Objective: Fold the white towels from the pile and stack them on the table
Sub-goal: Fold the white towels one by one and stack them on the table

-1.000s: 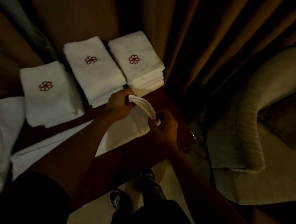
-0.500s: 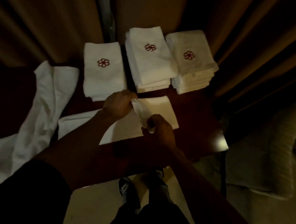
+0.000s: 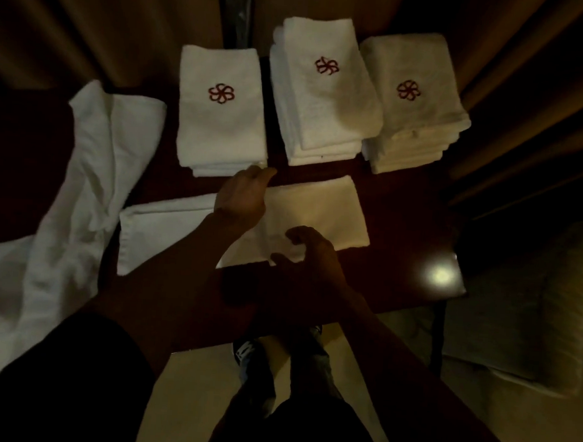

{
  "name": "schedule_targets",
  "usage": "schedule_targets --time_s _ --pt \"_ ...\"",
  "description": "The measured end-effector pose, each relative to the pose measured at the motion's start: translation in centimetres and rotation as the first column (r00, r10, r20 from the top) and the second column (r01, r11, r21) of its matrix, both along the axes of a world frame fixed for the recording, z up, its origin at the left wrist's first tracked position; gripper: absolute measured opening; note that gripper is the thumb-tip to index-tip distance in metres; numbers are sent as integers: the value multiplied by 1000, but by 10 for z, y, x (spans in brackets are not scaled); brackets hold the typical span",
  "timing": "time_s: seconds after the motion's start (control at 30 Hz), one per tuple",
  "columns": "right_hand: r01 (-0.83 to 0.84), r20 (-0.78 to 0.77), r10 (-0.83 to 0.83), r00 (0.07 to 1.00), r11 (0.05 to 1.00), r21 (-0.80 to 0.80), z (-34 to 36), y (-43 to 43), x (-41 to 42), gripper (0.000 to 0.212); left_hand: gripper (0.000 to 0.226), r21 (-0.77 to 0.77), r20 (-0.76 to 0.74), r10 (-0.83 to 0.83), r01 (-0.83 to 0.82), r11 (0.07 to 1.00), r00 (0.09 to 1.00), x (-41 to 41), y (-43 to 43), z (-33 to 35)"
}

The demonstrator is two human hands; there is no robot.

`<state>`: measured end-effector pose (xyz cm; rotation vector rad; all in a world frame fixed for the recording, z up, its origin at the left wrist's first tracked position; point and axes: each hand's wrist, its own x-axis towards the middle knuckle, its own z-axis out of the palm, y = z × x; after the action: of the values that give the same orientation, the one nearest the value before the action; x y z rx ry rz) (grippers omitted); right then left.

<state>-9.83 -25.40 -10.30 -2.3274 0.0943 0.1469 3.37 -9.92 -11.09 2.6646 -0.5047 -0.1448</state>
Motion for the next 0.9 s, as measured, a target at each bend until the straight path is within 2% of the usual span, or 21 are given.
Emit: schedule_targets --time_s 0.1,0.17,0.23,0.33,0.43,0.7,0.77,0.9 --pt "91 36 -89 995 995 -31 -6 -9 3 44 45 -45 89 -33 37 998 995 -9 -2 -12" --pt "172 106 -160 981 978 -116 -11 -19 5 44 38 -92 132 -72 85 992 989 -18 -7 -19" --pt "219 104 -198 975 940 -261 -19 -31 8 57 49 -30 9 -125 125 992 992 -28 -13 -26" --pt "159 -111 -219 969 905 -394 -29 -46 11 83 82 153 -176 -204 231 961 963 -37 -18 -39" --pt "90 -192 -187 963 901 -424 -39 -54 13 91 95 228 -230 -206 259 939 951 -39 -20 -47" --pt "18 -266 -157 951 889 -458 -29 -75 33 88 92 219 -301 -201 273 937 932 -26 -36 -41" --pt "13 -244 -140 960 889 -458 -20 -72 39 85 90 190 -273 -187 243 951 944 -26 -29 -31" --pt "-47 -62 23 998 905 -423 -8 -39 41 75 87 82 -165 -72 86 993 984 -34 7 -22"
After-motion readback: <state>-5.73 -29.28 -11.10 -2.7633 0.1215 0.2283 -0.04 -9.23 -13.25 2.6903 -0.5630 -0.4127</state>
